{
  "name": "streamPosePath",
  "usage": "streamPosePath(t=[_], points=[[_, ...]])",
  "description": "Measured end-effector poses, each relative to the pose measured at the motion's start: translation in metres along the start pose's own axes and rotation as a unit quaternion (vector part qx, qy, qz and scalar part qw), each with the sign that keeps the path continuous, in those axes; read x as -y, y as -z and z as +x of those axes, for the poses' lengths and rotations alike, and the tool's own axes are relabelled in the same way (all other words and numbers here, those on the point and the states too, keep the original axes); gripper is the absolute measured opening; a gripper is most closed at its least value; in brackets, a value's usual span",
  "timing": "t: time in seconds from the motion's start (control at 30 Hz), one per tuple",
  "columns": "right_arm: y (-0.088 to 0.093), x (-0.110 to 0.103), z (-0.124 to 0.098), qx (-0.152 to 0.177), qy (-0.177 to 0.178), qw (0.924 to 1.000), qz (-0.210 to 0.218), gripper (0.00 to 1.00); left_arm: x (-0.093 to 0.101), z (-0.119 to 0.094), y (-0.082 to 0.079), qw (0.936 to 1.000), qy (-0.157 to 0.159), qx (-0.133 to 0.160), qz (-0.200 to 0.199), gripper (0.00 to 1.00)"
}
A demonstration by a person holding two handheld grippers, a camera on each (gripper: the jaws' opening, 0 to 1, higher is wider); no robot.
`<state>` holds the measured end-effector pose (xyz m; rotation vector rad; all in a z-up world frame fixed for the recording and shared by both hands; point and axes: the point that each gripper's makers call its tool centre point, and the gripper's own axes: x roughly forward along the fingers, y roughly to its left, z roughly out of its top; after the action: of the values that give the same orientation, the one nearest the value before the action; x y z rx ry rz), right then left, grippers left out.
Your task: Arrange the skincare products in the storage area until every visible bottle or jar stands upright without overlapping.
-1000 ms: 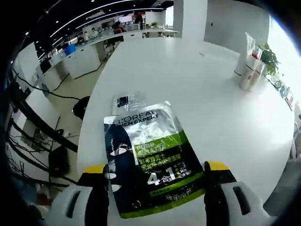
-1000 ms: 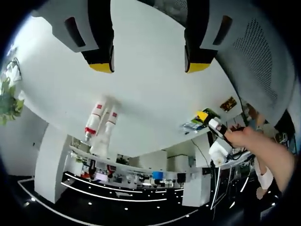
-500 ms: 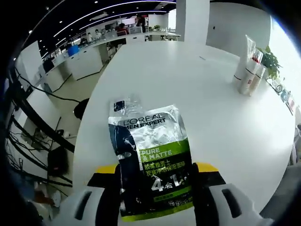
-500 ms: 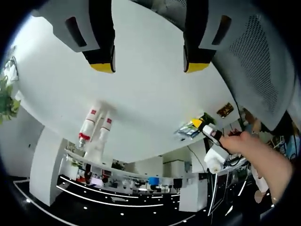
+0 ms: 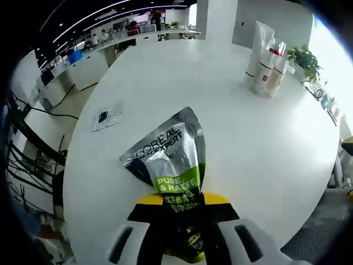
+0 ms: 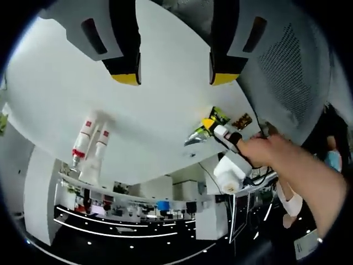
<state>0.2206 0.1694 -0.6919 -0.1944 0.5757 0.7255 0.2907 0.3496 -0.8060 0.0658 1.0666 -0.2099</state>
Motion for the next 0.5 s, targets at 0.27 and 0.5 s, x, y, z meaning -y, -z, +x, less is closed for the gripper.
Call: streamPosePath(t=[0.27, 0.5], points=[[-0.008, -0.003, -0.001, 0.019, -0.011, 0.9998, -0.002, 0.45, 0.043, -0.020, 0.005, 0.9954, 0.058, -0.016, 0.074, 0.09], [-0.007, -0.004, -0.001, 0.016, -0.013, 0.9998, 0.001, 0.46, 0.089, -0.069, -0.022, 0.9852, 0.155, 0.072, 0.009, 0.08]])
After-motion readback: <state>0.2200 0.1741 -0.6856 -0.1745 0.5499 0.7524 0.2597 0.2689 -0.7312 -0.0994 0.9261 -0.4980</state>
